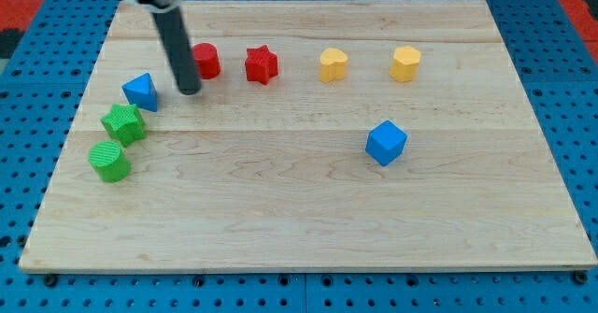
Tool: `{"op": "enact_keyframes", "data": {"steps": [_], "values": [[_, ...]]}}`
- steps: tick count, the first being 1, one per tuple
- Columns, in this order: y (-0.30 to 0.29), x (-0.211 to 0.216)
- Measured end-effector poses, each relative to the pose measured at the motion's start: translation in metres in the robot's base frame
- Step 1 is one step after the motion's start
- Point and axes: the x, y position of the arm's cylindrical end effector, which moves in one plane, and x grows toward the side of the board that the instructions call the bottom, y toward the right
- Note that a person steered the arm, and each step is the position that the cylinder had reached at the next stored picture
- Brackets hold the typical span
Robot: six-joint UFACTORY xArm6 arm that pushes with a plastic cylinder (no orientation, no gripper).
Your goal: Move the cube towards the red star
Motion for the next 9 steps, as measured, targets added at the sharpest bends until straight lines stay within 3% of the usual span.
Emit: {"op": "enact_keyframes", "data": {"steps": [1, 2, 4, 7, 9], "values": [[0.121, 0.002], [0.201, 0.028], [0.268, 0.082], [0.060, 0.108], [0.037, 0.150]]}}
